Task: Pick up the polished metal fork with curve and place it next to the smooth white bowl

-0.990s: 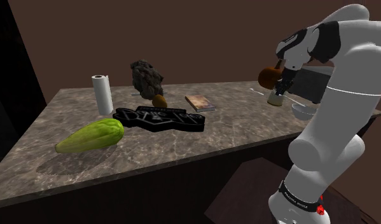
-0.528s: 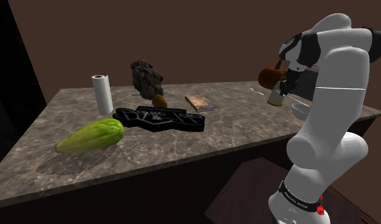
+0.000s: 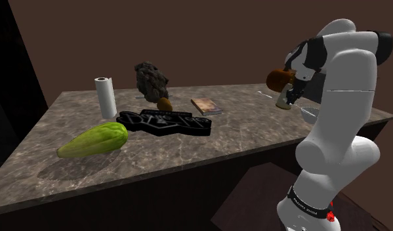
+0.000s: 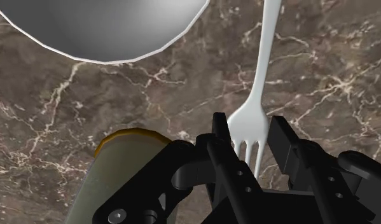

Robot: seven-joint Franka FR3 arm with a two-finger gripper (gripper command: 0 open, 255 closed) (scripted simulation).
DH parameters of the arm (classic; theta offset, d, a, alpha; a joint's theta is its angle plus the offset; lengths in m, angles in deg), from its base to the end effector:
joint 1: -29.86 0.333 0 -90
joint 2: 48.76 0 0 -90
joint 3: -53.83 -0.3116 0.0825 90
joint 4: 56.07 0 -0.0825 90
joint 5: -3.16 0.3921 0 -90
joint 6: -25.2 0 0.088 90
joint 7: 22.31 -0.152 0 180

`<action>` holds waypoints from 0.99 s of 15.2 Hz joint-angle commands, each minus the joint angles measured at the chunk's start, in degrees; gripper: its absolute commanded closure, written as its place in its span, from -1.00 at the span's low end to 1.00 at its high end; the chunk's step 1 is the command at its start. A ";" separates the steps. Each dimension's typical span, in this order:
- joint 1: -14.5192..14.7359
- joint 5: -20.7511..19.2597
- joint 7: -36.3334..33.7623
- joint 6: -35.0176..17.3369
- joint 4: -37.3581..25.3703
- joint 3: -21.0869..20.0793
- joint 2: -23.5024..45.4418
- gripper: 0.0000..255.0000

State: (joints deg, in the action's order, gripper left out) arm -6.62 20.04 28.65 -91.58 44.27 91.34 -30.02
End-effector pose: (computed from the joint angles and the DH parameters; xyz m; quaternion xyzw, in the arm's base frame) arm 0.2271 -0.6033 0.3665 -0.9679 0.2483 -0.0385 0.0001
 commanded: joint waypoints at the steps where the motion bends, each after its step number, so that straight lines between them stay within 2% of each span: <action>1: -0.05 0.42 0.38 -1.41 1.11 -0.17 0.37 1.00; 13: -1.23 4.31 3.24 -8.97 5.26 -2.02 4.77 1.00; 15: -1.23 4.31 3.24 -8.97 5.26 -2.02 4.76 1.00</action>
State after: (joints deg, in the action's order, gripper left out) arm -7.83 24.29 31.80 -100.34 49.36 89.34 -25.28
